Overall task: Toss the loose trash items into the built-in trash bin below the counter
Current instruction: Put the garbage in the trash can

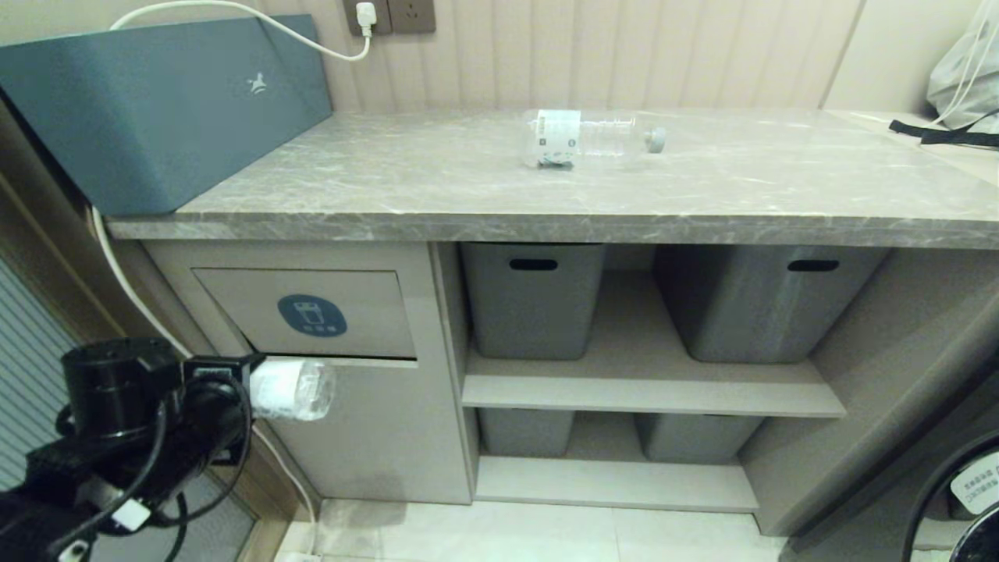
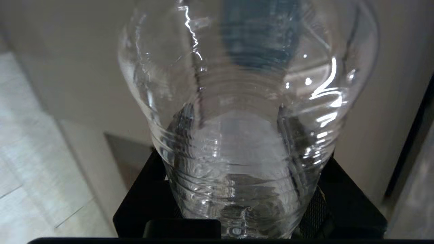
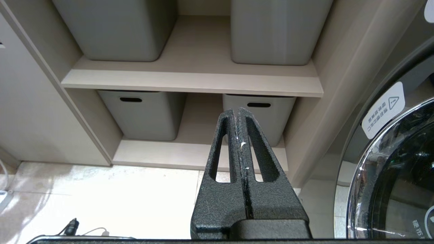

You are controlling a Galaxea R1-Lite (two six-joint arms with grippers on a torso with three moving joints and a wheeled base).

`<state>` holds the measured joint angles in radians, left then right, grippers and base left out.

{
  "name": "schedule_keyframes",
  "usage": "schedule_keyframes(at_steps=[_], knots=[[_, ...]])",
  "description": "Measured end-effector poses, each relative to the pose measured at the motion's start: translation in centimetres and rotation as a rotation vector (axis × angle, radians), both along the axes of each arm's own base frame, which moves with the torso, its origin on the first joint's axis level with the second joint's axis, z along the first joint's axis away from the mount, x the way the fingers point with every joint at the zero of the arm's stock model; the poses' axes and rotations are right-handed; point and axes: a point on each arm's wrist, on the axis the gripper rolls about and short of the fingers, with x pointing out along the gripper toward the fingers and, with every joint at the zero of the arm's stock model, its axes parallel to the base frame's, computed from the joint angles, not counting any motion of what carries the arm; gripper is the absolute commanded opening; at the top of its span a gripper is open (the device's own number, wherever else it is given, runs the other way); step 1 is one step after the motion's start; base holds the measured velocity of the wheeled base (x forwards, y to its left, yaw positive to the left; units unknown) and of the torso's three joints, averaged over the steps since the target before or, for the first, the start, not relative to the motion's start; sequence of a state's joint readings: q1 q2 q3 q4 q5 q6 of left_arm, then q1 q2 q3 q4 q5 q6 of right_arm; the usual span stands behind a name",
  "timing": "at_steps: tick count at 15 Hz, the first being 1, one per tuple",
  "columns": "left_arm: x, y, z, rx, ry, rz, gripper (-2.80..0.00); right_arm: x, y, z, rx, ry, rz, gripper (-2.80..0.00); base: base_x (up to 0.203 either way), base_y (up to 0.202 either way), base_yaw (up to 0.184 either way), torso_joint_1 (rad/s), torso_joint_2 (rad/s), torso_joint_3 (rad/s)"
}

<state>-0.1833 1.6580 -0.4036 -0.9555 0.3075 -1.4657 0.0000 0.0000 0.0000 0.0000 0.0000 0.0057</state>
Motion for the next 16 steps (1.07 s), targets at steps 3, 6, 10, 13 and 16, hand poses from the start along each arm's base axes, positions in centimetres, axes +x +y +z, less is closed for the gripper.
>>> schedule_keyframes(at_steps=[3, 6, 10, 13, 16], knots=[[3.5, 0.4, 0.0, 0.012, -0.026, 0.015, -2.80, 0.0, 0.0, 0.0, 0.000, 0.000, 0.000, -2.80, 0.000, 0.000, 0.000, 0.000, 0.00, 0.000], [6.6, 0.8, -0.8, 0.013, -0.027, 0.041, -2.80, 0.0, 0.0, 0.0, 0.000, 0.000, 0.000, -2.80, 0.000, 0.000, 0.000, 0.000, 0.00, 0.000], [9.5, 0.8, -2.2, -0.010, -0.067, -0.007, -2.80, 0.0, 0.0, 0.0, 0.000, 0.000, 0.000, -2.80, 0.000, 0.000, 0.000, 0.000, 0.00, 0.000], [11.0, 0.6, -3.4, -0.022, -0.071, -0.047, -2.80, 0.0, 0.0, 0.0, 0.000, 0.000, 0.000, -2.80, 0.000, 0.000, 0.000, 0.000, 0.00, 0.000], [12.6, 0.5, -4.2, -0.051, -0.075, -0.063, -2.80, 0.0, 0.0, 0.0, 0.000, 0.000, 0.000, -2.80, 0.000, 0.000, 0.000, 0.000, 0.00, 0.000]])
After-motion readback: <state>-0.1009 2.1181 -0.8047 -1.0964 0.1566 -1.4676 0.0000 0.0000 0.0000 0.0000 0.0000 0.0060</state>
